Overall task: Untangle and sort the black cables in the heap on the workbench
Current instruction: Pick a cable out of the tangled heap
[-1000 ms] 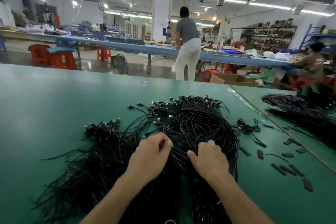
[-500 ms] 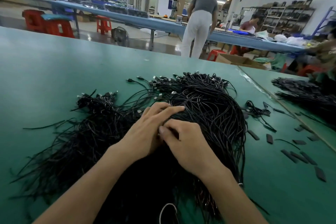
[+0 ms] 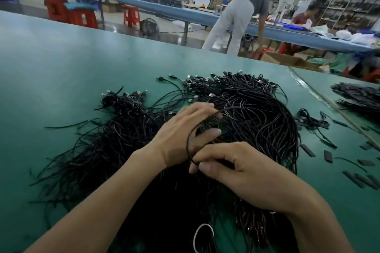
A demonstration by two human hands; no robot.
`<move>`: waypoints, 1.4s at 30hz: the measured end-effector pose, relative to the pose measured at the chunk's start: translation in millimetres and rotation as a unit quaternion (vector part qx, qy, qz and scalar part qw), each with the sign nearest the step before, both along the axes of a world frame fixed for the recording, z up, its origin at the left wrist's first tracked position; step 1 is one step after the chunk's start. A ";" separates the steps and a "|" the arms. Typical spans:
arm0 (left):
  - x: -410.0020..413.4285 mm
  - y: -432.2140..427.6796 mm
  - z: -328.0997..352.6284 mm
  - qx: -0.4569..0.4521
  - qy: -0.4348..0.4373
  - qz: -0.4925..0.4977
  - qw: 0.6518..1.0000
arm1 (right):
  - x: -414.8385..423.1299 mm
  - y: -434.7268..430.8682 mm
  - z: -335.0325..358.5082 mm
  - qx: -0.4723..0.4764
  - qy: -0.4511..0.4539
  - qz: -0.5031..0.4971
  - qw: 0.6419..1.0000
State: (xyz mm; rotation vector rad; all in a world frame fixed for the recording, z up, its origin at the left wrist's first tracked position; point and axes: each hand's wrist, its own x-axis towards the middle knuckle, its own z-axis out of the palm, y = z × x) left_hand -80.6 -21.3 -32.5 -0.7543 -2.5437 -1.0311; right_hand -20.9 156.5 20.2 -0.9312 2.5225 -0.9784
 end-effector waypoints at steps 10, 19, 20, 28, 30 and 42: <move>11.0 8.5 15.4 -0.042 0.086 -0.065 0.993 | 24.8 -18.3 17.6 0.029 -0.025 0.082 0.996; -5.7 -21.8 12.9 0.276 0.006 0.153 0.949 | -10.7 46.4 8.3 0.061 0.098 -0.385 0.916; -5.6 -25.7 11.1 0.234 0.033 0.166 0.957 | -16.9 53.5 2.7 0.078 0.091 -0.426 0.897; 10.7 -2.8 18.9 -0.108 0.181 0.134 0.968 | -8.9 41.1 4.7 0.157 0.111 -0.280 0.940; 13.6 3.5 17.1 -0.136 0.172 0.119 0.969 | 1.6 20.9 12.7 0.027 0.079 -0.180 0.980; 0.9 -21.4 17.1 -0.039 0.127 0.138 0.981 | -20.7 27.7 -8.8 -0.142 0.206 -0.331 0.910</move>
